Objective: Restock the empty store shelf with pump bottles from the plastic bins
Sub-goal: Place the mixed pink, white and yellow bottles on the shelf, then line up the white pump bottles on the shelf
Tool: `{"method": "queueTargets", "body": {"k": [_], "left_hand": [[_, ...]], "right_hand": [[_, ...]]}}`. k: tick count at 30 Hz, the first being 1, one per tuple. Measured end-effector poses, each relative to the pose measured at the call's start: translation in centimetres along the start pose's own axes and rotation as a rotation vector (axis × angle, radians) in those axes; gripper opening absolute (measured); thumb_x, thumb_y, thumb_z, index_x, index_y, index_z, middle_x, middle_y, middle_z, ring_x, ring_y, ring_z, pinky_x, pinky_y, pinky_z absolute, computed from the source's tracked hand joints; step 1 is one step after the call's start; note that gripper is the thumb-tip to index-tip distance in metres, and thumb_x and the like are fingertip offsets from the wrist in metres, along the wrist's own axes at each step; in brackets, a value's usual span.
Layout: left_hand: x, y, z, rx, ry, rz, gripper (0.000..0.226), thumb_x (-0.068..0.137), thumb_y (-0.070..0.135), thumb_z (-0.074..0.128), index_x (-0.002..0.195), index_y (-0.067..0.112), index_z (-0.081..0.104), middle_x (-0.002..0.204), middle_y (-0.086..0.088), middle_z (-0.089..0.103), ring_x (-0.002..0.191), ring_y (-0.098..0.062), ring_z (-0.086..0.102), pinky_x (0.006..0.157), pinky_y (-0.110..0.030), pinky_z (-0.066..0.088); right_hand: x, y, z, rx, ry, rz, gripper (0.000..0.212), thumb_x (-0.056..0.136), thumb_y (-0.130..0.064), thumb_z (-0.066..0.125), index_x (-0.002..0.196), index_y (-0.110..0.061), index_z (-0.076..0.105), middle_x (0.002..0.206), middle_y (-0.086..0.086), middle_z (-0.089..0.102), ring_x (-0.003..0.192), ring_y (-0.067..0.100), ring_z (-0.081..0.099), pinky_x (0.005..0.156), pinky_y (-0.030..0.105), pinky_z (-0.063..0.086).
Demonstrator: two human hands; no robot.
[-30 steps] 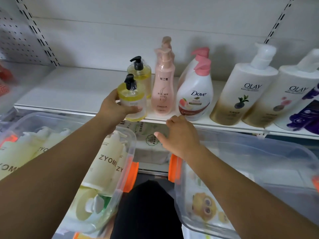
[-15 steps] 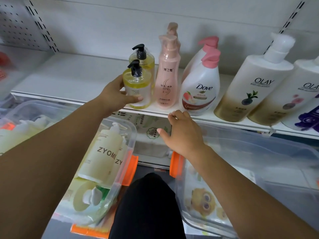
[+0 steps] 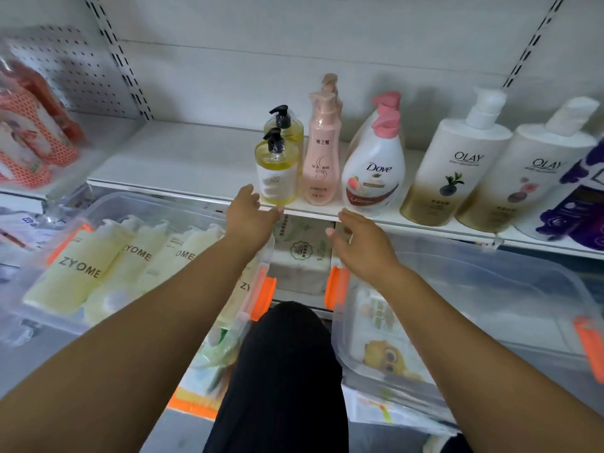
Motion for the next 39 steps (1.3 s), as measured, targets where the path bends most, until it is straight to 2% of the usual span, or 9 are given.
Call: {"method": "queueTargets", "body": {"k": [3, 7, 17, 24, 26, 29, 33, 36, 39], "left_hand": [[-5.0, 0.8, -1.3, -0.098, 0.03, -0.006, 0.073, 0.086, 0.027, 0.076, 0.146, 0.01, 0.039, 0.139, -0.008, 0.054, 0.121, -0.018, 0.056, 0.105, -0.041, 0.046], [-11.5, 1.9, -3.6, -0.12, 0.122, -0.029, 0.061, 0.086, 0.038, 0.073, 0.136, 0.013, 0.05, 0.118, 0.003, 0.065, 0.108, -0.015, 0.062, 0.099, -0.039, 0.05], [-20.2, 5.4, -7.4, -0.218, 0.3, -0.025, 0.042, 0.087, 0.041, 0.069, 0.119, 0.016, 0.061, 0.108, 0.002, 0.068, 0.101, -0.016, 0.066, 0.094, -0.042, 0.054], [-19.1, 4.1, -7.3, -0.218, 0.302, -0.05, 0.038, 0.086, 0.043, 0.068, 0.109, 0.014, 0.066, 0.104, -0.001, 0.07, 0.099, -0.016, 0.066, 0.091, -0.04, 0.055], [-19.0, 2.1, -7.5, -0.211, 0.337, -0.059, 0.031, 0.089, 0.039, 0.067, 0.105, 0.012, 0.066, 0.099, -0.001, 0.07, 0.094, -0.015, 0.066, 0.083, -0.031, 0.054], [-18.5, -1.5, -8.6, -0.183, 0.413, -0.09, 0.021, 0.091, 0.035, 0.065, 0.1, 0.015, 0.065, 0.09, 0.004, 0.068, 0.085, -0.01, 0.063, 0.073, -0.022, 0.047], [-16.1, -5.8, -10.2, -0.108, 0.437, -0.169, 0.017, 0.093, 0.036, 0.064, 0.095, 0.019, 0.064, 0.086, 0.01, 0.066, 0.082, -0.001, 0.061, 0.071, -0.017, 0.045], [-14.1, -7.8, -10.5, -0.043, 0.388, -0.198, 0.016, 0.092, 0.035, 0.065, 0.094, 0.019, 0.067, 0.086, 0.012, 0.068, 0.081, 0.004, 0.061, 0.069, -0.008, 0.043], [-12.1, -8.7, -10.6, 0.01, 0.331, -0.216, 0.013, 0.093, 0.031, 0.064, 0.095, 0.018, 0.067, 0.085, 0.014, 0.067, 0.082, 0.01, 0.059, 0.064, 0.0, 0.038]], "right_hand": [[-3.1, -1.3, -1.3, 0.145, 0.08, -0.017, 0.032, 0.101, -0.041, 0.056, 0.122, -0.019, 0.065, 0.127, -0.002, 0.062, 0.121, 0.016, 0.053, 0.107, 0.032, 0.038], [-7.4, -3.6, -3.2, 0.256, 0.078, -0.046, 0.035, 0.102, -0.038, 0.055, 0.122, -0.014, 0.071, 0.12, 0.001, 0.07, 0.114, 0.019, 0.06, 0.089, 0.027, 0.04], [-13.2, -7.0, -6.3, 0.471, 0.042, -0.127, 0.026, 0.102, -0.035, 0.054, 0.089, -0.018, 0.07, 0.079, -0.01, 0.066, 0.075, 0.002, 0.057, 0.067, 0.019, 0.041], [-13.9, -6.9, -3.1, 0.571, -0.028, -0.058, 0.035, 0.101, -0.035, 0.054, 0.089, -0.007, 0.071, 0.085, 0.009, 0.069, 0.078, 0.028, 0.06, 0.071, 0.036, 0.05], [-13.8, -7.0, -1.4, 0.568, -0.064, -0.027, 0.036, 0.102, -0.035, 0.054, 0.093, -0.005, 0.072, 0.095, 0.014, 0.071, 0.09, 0.027, 0.063, 0.073, 0.032, 0.047], [-12.3, -8.3, 2.0, 0.517, -0.132, 0.003, 0.04, 0.098, -0.034, 0.054, 0.093, 0.003, 0.068, 0.097, 0.024, 0.068, 0.077, 0.028, 0.06, 0.068, 0.032, 0.042], [-9.0, -10.6, 6.9, 0.523, -0.166, 0.125, 0.04, 0.083, -0.039, 0.054, 0.087, -0.004, 0.073, 0.089, 0.015, 0.074, 0.09, 0.032, 0.071, 0.085, 0.05, 0.057], [-6.7, -11.4, 9.5, 0.523, -0.166, 0.193, 0.026, 0.094, -0.018, 0.057, 0.084, 0.001, 0.072, 0.085, 0.021, 0.073, 0.085, 0.039, 0.07, 0.073, 0.052, 0.057], [-5.2, -11.5, 11.4, 0.466, -0.107, 0.288, 0.028, 0.091, -0.024, 0.059, 0.066, -0.016, 0.07, 0.071, 0.008, 0.074, 0.073, 0.03, 0.073, 0.073, 0.055, 0.058]]}}
Point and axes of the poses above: each hand's wrist, its own x-axis towards the middle knuckle, its own z-axis out of the palm, y = z × x, the point moved 1 cm from there along x, towards the middle knuckle
